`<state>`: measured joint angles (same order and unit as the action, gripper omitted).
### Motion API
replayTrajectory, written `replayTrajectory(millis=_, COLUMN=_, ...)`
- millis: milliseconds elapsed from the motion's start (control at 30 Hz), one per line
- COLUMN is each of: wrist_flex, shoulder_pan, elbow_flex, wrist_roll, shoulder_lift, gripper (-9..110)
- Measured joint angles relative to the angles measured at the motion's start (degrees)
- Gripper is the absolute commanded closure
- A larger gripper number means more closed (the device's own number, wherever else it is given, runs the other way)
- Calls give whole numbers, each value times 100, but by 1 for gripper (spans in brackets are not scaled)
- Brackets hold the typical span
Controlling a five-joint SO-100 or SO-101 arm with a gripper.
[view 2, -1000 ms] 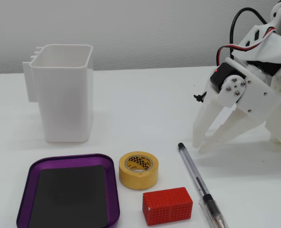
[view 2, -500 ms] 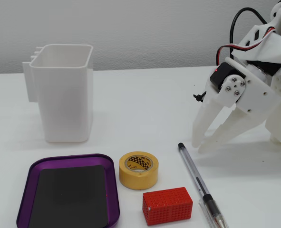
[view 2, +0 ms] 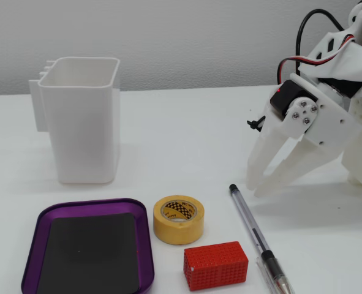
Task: Pick up the yellow tape and place it in the box.
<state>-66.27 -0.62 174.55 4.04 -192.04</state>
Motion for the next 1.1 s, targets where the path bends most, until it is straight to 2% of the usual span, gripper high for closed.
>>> replayTrajectory(millis=167, wrist_flex=35, shoulder_pan=0, elbow_flex=-9, wrist_roll=1415, shoulder_lift=0, gripper=102)
replayTrajectory(millis=233, wrist_flex=35, shoulder_pan=-9, elbow_flex=-105, wrist_roll=1652, shoulder_lift=0, gripper=100)
replayTrajectory(millis=667, wrist_flex=35, shoulder_pan=-589, elbow_flex=-1441, wrist_roll=1758, shoulder_lift=501, gripper=93)
replayTrajectory(millis=1100, wrist_flex=-202, shoulder_pan=-387, elbow_flex=-4755, wrist_roll=1758, shoulder_lift=5924, gripper=88)
